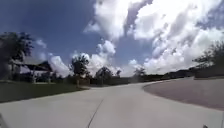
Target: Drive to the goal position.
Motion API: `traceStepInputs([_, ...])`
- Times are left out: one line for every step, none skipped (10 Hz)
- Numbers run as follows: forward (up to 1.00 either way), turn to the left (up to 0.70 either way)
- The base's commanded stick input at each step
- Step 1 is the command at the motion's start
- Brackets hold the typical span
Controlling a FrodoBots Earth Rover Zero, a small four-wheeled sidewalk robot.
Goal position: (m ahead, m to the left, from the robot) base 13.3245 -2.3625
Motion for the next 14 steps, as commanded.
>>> traceStepInputs([1.0, 0.4])
traceStepInputs([1.0, 0.33])
traceStepInputs([1.0, 0.18])
traceStepInputs([1.0, 0.0])
traceStepInputs([1.0, 0.0])
traceStepInputs([1.0, 0.0])
traceStepInputs([1.0, 0.0])
traceStepInputs([1.0, 0.0])
traceStepInputs([1.0, 0.0])
traceStepInputs([1.0, 0.0])
traceStepInputs([1.0, 0.0])
traceStepInputs([1.0, 0.0])
traceStepInputs([1.0, 0.0])
traceStepInputs([1.0, 0.0])
